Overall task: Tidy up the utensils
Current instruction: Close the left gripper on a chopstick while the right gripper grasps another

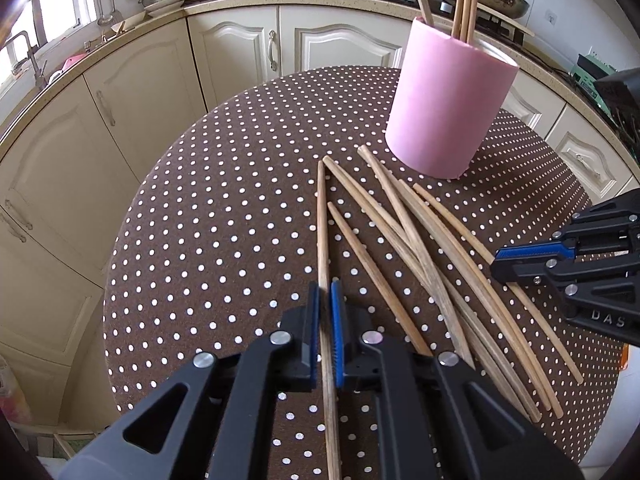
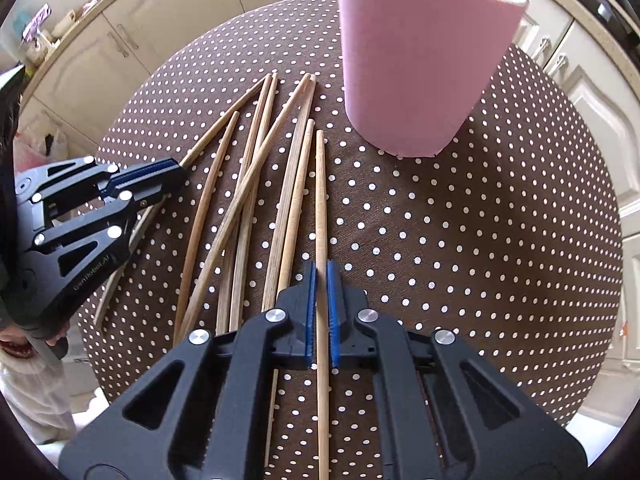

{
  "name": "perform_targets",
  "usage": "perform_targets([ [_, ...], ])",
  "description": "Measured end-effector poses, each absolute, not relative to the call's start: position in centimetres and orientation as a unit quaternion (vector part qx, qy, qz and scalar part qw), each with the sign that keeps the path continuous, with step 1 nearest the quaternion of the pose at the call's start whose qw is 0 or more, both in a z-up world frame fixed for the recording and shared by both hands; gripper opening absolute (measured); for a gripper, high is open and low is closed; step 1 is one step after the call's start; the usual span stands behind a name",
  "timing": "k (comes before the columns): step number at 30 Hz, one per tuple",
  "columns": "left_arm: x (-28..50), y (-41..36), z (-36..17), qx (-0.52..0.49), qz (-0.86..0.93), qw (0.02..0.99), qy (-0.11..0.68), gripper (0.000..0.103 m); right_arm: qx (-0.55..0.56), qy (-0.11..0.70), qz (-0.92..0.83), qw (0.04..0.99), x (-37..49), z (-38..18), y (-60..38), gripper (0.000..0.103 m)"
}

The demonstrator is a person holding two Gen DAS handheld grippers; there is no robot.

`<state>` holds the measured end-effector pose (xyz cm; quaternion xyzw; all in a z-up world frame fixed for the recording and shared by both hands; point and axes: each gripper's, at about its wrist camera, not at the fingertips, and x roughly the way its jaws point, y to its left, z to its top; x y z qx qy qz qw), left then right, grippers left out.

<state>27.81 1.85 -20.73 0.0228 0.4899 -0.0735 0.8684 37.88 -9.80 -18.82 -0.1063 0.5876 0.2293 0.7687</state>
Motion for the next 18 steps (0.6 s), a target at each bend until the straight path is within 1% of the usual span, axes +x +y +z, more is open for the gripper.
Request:
perform_targets([
  [7,28.9,1.6,-20.7,0.03,-0.074,0.854,0.514,0.006,-0.098,0.6,0.229,0.76,39.0,-19.1,-10.6,0.006],
  [13,28.9,1.6,-20.8,0.024,-0.076,0.862,0.5,0.006,-0.092,0.591,0.224,0.77,38.3,-19.1,-9.8,0.006],
  [18,27.9,2.6,-20.9,-0.003,-0.079,0.878,0.473,0.005,-0.075,0.575,0.223,0.784,37.0,-18.9,-10.7,0.006],
])
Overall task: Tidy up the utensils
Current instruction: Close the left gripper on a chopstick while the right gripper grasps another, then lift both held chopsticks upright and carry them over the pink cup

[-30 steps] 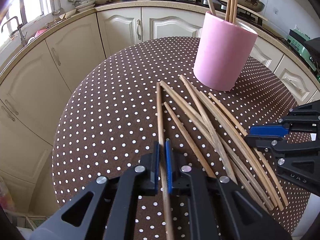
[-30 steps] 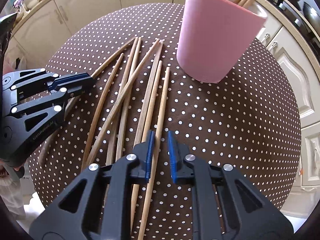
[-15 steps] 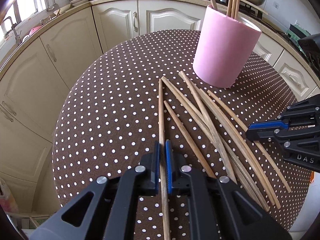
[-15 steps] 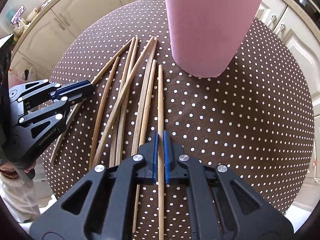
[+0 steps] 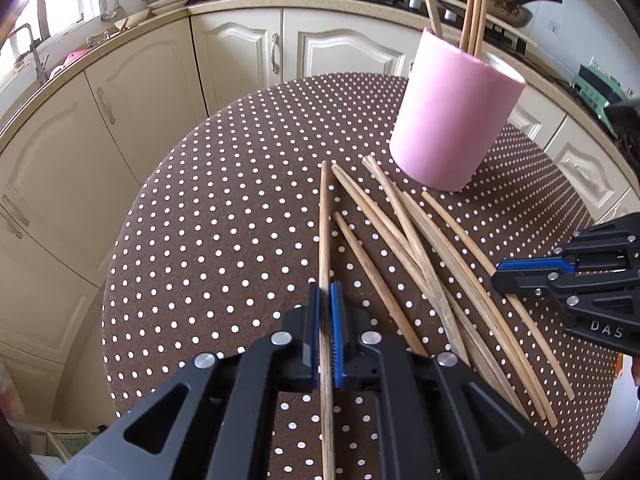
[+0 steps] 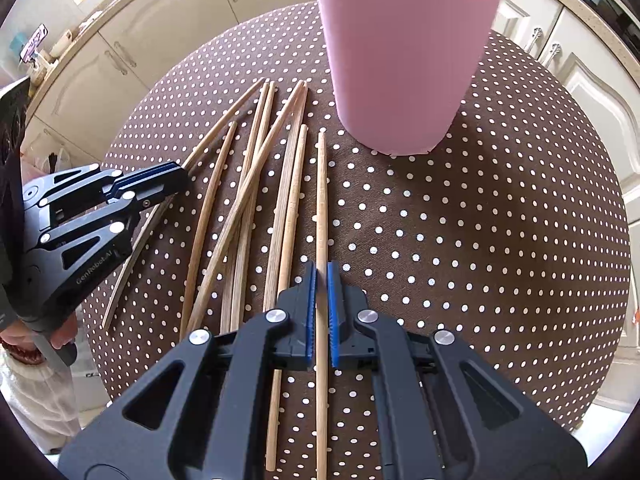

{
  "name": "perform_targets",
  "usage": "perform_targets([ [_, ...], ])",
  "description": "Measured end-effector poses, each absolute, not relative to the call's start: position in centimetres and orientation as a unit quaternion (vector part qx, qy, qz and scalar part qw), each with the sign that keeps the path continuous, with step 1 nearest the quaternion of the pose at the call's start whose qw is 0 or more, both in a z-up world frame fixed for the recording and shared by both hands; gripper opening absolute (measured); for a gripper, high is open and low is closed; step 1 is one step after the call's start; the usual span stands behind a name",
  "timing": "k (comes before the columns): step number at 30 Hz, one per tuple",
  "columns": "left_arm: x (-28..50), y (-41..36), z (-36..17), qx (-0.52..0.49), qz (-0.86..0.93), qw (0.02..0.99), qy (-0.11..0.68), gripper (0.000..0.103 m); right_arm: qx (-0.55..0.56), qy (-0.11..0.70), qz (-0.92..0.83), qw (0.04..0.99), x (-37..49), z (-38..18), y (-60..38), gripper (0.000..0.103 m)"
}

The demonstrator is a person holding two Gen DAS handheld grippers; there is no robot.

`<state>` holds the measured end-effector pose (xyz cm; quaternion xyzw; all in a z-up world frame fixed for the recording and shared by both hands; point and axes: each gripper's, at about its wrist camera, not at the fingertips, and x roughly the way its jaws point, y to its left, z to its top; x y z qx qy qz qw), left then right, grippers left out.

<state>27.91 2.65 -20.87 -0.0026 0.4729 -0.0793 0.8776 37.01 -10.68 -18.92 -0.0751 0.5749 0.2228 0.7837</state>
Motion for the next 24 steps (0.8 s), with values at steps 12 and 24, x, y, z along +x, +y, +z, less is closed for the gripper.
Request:
perform_targets([
  [12,24.9,3.2,-17.6,-0.035,-0.105,0.908,0.405,0.005,-0.036,0.522,0.245,0.816,34.2,-15.0,-13.3,0.006],
  [24,22.1,1.2,-12.8,-0.059,-0.156,0.933,0.32,0.005,0.037,0.447,0.272,0.851,31.7,-9.7,-17.3,0.006],
])
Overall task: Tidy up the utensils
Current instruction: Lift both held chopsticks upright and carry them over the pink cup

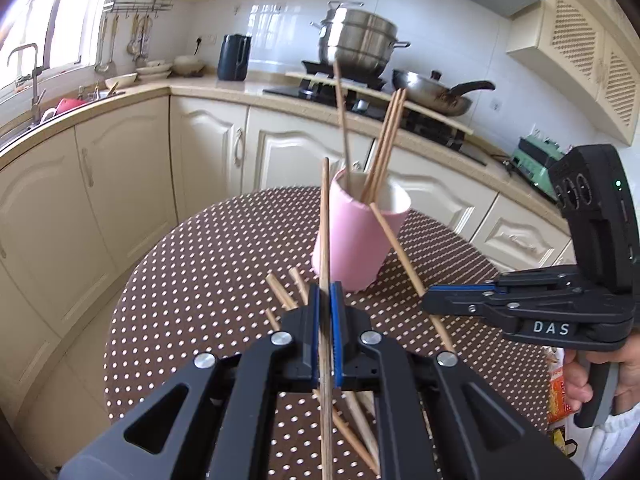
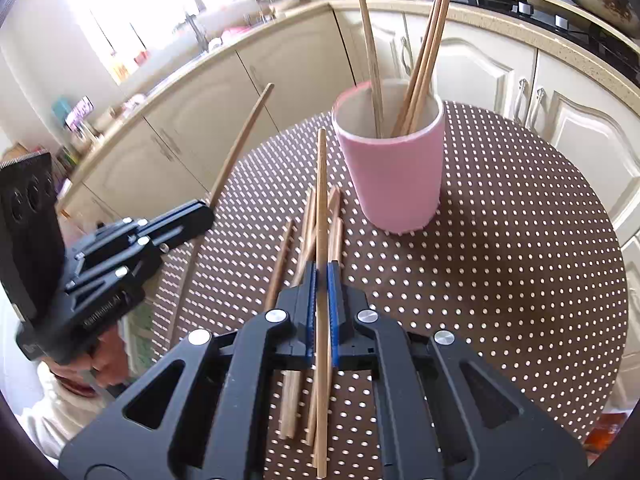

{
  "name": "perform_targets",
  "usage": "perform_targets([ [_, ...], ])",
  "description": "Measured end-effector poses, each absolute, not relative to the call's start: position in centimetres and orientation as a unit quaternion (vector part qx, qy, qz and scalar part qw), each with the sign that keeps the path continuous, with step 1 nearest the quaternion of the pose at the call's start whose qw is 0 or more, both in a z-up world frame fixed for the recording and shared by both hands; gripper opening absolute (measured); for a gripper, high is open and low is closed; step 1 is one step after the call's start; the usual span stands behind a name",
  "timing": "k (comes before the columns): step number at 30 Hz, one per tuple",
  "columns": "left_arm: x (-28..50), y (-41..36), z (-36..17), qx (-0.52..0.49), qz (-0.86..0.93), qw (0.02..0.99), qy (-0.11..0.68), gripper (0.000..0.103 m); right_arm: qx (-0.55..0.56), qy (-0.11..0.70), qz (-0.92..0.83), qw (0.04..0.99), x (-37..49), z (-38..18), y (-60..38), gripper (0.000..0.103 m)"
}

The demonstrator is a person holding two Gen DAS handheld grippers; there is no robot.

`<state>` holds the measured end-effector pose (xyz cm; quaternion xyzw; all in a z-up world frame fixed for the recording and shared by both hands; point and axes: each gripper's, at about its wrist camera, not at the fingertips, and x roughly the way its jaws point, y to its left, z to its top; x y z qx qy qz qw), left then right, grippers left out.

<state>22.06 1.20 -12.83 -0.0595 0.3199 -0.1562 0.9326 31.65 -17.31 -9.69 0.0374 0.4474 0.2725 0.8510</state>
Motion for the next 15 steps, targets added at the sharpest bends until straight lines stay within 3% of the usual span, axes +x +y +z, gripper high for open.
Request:
perform_targets([
  [15,23.0,-2.0,-10.2,-0.074,-0.201,0.939,0.27,0.005,0.089,0.372,0.275,0.882,31.9,-6.4,-17.8,0.006],
])
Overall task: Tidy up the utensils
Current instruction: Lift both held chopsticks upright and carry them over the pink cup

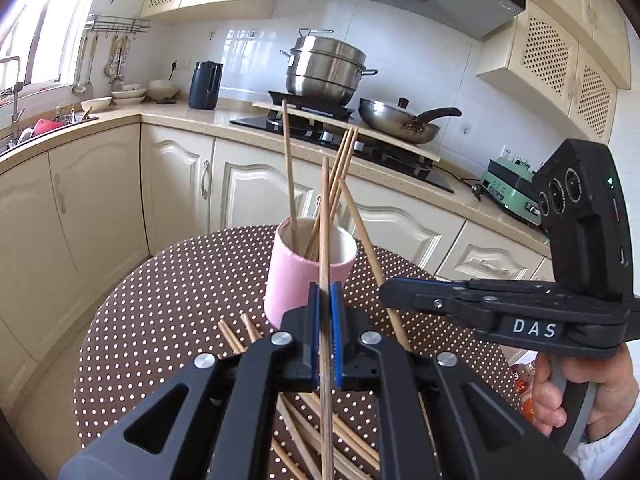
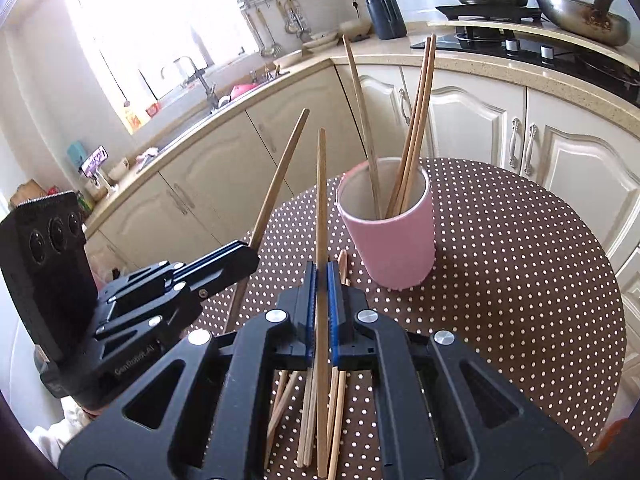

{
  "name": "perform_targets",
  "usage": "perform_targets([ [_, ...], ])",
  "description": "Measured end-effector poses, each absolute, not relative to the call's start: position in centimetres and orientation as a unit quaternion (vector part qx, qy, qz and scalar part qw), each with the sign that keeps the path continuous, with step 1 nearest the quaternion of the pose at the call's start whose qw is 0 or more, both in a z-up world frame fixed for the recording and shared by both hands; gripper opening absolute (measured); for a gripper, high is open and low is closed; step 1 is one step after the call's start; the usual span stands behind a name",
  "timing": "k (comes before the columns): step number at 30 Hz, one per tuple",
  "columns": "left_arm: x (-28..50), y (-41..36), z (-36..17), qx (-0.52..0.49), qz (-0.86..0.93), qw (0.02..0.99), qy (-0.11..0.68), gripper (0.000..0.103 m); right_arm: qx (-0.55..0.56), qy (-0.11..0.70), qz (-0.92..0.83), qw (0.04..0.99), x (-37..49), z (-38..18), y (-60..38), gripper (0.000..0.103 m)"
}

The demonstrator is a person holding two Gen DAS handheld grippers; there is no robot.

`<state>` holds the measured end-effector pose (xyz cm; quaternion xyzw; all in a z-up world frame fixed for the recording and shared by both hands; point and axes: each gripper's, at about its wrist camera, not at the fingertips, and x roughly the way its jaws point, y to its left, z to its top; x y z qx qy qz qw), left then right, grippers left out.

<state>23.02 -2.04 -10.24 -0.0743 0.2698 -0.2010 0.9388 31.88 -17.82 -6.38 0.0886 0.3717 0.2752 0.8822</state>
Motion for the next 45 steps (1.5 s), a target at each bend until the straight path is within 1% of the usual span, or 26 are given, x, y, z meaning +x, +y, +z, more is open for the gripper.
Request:
perform_targets([
  [8,24.8,-2.9,-8.1,-0.089,-0.213,0.944,0.237,0.005,0.126,0.316,0.269,0.901,32.6,-4.6,-18.7,0.006],
  [14,26.7,-3.7,-5.9,-0.092,-0.215,0.954,0.187,0.005,0.148,0.257,0.253,0.921,33.9,-2.7,-19.3,0.006],
  [20,30.1,-4.4,-4.4,-0.089,-0.195,0.966,0.146,0.006,0.161,0.208,0.236,0.936,36.2,-1.1,-19.5,0.006],
  [23,31.9,-4.5,-4.1,-0.097,-0.189,0.967,0.137,0.005,0.161,0.186,0.226,0.943,37.5,-0.3,-19.6,0.006],
  [31,36.0,-4.9,-4.3,-0.107,-0.178,0.97,0.127,0.006,0.168,0.168,0.222,0.946,40.0,-0.4,-19.9,0.006],
  [45,37.1,-5.1,-5.2,-0.117,-0.147,0.98,0.069,0.006,0.173,0.129,0.209,0.954,41.0,-1.6,-20.6,0.006],
])
